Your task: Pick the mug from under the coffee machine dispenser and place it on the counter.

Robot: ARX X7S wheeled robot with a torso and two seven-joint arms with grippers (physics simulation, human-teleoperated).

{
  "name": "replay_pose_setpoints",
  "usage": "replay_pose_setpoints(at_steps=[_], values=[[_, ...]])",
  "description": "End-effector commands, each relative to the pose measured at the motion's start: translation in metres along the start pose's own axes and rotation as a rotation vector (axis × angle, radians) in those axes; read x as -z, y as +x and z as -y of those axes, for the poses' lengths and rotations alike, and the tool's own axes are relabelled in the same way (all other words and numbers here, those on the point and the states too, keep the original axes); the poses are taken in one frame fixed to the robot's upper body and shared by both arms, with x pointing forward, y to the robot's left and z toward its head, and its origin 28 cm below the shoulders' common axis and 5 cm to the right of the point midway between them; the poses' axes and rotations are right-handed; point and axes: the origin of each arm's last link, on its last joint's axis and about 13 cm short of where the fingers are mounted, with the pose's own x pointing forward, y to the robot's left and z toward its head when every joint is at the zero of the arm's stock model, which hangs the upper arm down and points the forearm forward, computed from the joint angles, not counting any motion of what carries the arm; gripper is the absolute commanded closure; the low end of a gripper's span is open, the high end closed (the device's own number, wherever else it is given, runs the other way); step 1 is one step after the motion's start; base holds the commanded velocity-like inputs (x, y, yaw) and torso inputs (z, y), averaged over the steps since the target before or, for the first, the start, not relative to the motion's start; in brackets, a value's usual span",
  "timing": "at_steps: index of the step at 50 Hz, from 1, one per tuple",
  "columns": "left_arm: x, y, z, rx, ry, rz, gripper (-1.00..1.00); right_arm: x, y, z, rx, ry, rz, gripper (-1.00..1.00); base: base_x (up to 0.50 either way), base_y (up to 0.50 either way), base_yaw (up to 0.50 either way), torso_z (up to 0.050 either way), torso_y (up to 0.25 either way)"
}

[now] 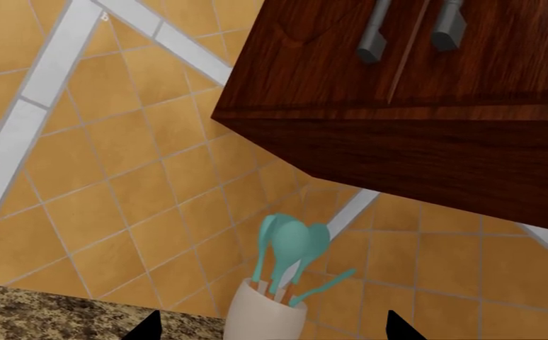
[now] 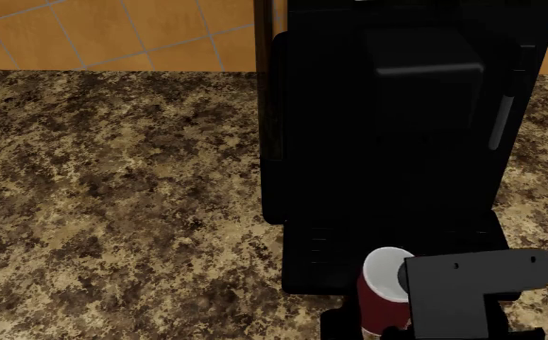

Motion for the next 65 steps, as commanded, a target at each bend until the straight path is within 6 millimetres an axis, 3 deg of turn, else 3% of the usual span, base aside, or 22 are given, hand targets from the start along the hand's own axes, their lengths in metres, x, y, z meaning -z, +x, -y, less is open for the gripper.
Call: replay_pose_setpoints(at_steps=[1, 23, 37, 38, 44, 50, 58, 62, 65], values=[[0.0, 0.0, 0.0, 0.002, 0.005, 0.0, -1.0, 0.026, -0.042, -0.001, 0.056, -0.017, -0.027, 1.0, 0.0, 0.0, 0.0, 0.0, 0.0], [0.0, 0.0, 0.001, 0.011, 0.007, -0.001, -1.0, 0.063, -0.027, -0.001, 0.038, 0.059, -0.144, 1.0, 0.0, 0.0, 0.0, 0.0, 0.0], [-0.001, 0.001, 0.0, 0.0, -0.002, -0.011, -1.0, 0.071, -0.025, -0.006, -0.005, 0.074, -0.216, 1.0, 0.0, 0.0, 0.0, 0.0, 0.0], [-0.001, 0.001, 0.0, -0.002, -0.001, -0.009, -1.0, 0.072, -0.024, -0.007, -0.001, 0.077, -0.239, -1.0, 0.0, 0.0, 0.0, 0.0, 0.0], [-0.001, 0.0, -0.001, -0.006, -0.003, -0.009, -1.0, 0.062, -0.036, -0.004, 0.029, 0.057, -0.176, -1.0, 0.0, 0.0, 0.0, 0.0, 0.0], [-0.001, 0.001, 0.0, -0.009, -0.002, -0.007, -1.0, 0.043, -0.061, -0.001, 0.091, 0.009, -0.121, -1.0, 0.0, 0.0, 0.0, 0.0, 0.0], [-0.001, 0.001, -0.001, -0.015, -0.002, -0.007, -1.0, 0.017, -0.113, 0.003, 0.232, -0.022, -0.046, -1.0, 0.0, 0.0, 0.0, 0.0, 0.0], [-0.001, 0.001, 0.0, -0.016, -0.001, -0.007, -1.0, 0.013, -0.139, 0.025, 0.327, -0.022, 0.003, -1.0, 0.0, 0.0, 0.0, 0.0, 0.0], [-0.002, 0.001, -0.001, -0.016, -0.001, -0.006, -1.0, 0.0, -0.171, 0.04, 0.397, -0.044, 0.046, -1.0, 0.0, 0.0, 0.0, 0.0, 0.0]])
